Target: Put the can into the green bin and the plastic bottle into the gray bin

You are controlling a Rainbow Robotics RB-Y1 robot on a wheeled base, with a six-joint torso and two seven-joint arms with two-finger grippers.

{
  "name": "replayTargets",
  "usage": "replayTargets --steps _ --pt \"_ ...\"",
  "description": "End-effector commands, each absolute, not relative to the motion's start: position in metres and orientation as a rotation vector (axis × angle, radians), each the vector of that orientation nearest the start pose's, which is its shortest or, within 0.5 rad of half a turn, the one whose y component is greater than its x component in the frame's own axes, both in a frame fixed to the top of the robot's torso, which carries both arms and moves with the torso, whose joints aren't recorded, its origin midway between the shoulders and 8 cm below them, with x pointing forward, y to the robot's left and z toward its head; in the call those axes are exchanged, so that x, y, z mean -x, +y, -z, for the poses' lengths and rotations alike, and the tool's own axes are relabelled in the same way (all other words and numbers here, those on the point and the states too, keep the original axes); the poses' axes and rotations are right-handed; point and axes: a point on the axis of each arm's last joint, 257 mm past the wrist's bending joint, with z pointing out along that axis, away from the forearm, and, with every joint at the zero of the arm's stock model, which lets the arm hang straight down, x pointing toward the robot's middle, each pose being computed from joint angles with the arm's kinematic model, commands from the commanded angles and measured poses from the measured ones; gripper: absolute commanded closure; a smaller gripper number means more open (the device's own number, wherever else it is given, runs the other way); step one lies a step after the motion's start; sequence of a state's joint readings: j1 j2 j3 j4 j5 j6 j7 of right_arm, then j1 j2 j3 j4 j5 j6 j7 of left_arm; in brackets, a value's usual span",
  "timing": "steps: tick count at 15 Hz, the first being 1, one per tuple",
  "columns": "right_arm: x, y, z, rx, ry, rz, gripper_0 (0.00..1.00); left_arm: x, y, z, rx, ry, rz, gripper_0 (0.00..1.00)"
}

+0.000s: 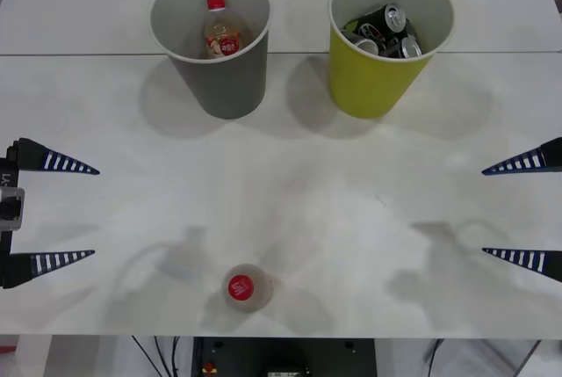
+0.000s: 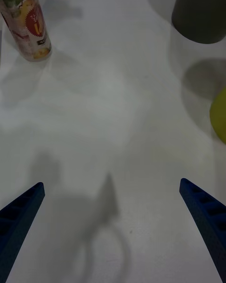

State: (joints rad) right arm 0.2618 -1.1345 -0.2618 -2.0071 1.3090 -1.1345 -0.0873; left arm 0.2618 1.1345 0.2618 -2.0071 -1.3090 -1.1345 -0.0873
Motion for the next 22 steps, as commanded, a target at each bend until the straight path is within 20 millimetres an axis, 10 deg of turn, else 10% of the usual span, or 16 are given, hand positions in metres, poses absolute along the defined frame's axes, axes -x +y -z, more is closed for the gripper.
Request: replayTargets --steps 1,7,22 --pt "-0.341 -0.286 0.167 1.634 1.596 -0.209 0.0 -0.341 0.286 0.167 -1.762 1.444 0.118 0.0" --pt "-0.341 -0.286 0.167 1.634 1.596 -0.209 0.0 -0.332 0.3 0.184 -1.756 1.51 0.149 0.0" --pt "-0.341 -0.286 0.167 1.634 1.596 -0.209 0.0 -0.313 0.25 0.248 -1.617 1.357 0.418 0.0"
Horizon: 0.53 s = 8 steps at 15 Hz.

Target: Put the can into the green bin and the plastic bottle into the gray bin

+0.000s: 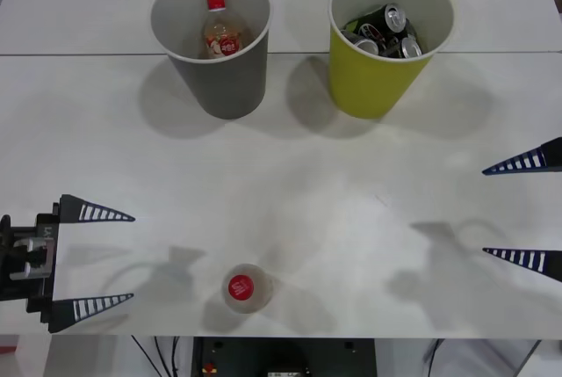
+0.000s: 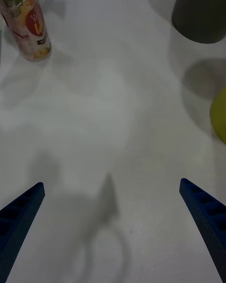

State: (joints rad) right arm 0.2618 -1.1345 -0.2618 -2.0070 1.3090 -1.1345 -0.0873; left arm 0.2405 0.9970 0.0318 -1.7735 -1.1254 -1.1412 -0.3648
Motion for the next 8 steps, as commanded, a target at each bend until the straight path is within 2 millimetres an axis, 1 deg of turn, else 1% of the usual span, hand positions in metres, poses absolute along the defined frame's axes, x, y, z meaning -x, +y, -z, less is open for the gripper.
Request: replayTargets --steps 1,4,8 --pt "-0.341 -0.286 0.167 1.634 1.596 -0.209 0.0 -0.31 0.244 0.251 -1.605 1.346 0.453 0.0" --pt "-0.341 -0.286 0.167 1.634 1.596 -0.209 0.0 -0.302 0.228 0.254 -1.583 1.322 0.517 0.0" --pt "-0.341 -0.286 0.167 1.634 1.596 -0.209 0.0 -0.295 0.22 0.263 -1.557 1.265 0.565 0.0"
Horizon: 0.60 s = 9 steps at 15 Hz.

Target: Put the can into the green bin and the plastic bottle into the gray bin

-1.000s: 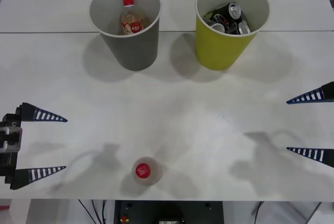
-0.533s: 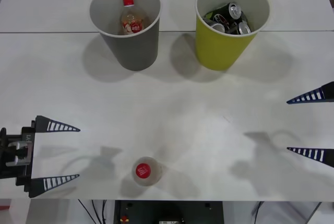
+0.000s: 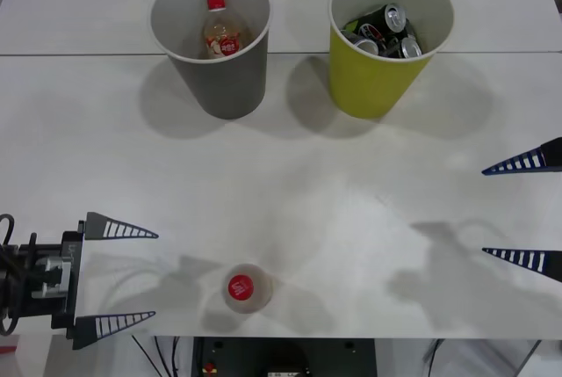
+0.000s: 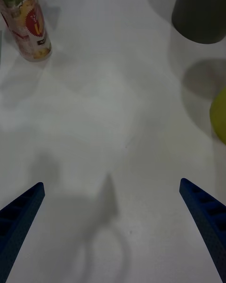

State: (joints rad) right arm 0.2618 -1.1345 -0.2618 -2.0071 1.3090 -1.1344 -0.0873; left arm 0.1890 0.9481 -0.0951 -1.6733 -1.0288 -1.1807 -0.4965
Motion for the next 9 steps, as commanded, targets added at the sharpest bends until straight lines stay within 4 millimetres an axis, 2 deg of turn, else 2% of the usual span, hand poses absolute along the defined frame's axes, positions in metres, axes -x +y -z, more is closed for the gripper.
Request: replayTargets --steps 1,5,9 --pt "-0.341 -0.286 0.167 1.634 1.596 -0.209 0.0 -0.294 0.217 0.265 -1.538 1.259 0.592 0.0" --pt "-0.341 -0.286 0.167 1.634 1.596 -0.209 0.0 -0.283 0.198 0.273 -1.473 1.22 0.69 0.0" --pt "-0.341 -0.286 0.167 1.634 1.596 -0.209 0.0 -0.291 0.177 0.282 -1.434 1.2 0.737 0.0"
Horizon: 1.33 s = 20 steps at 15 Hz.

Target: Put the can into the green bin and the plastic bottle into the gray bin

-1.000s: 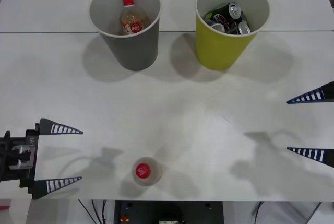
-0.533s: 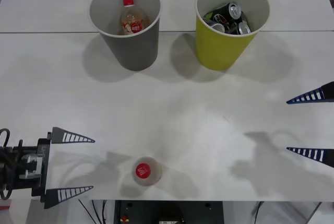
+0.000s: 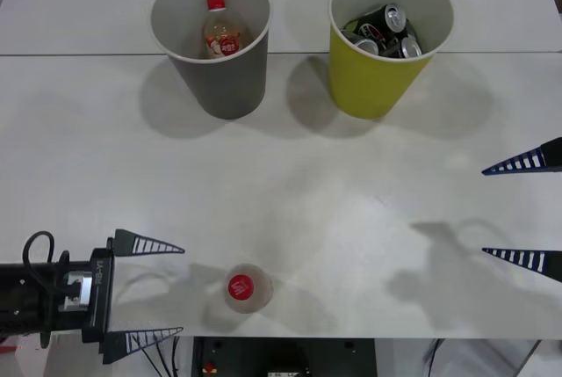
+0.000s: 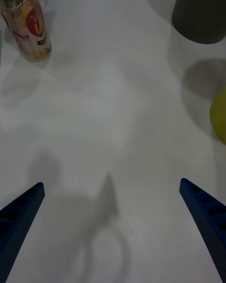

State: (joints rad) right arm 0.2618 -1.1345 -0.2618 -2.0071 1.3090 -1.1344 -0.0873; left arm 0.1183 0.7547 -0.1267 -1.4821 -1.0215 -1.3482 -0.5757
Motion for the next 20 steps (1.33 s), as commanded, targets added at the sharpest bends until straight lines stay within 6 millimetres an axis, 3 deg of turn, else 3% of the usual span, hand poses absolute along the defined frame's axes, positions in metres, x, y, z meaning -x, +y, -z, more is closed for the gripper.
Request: replayTargets --steps 1,12,20 --pt "-0.341 -0.286 0.167 1.634 1.596 -0.209 0.0 -0.293 0.173 0.282 -1.423 1.197 0.742 0.0" --pt "-0.341 -0.286 0.167 1.634 1.596 -0.209 0.0 -0.3 0.108 0.288 -1.343 1.144 0.786 0.0" --pt "-0.341 -0.286 0.167 1.634 1.596 -0.209 0.0 -0.305 0.075 0.288 -1.328 1.119 0.807 0.0"
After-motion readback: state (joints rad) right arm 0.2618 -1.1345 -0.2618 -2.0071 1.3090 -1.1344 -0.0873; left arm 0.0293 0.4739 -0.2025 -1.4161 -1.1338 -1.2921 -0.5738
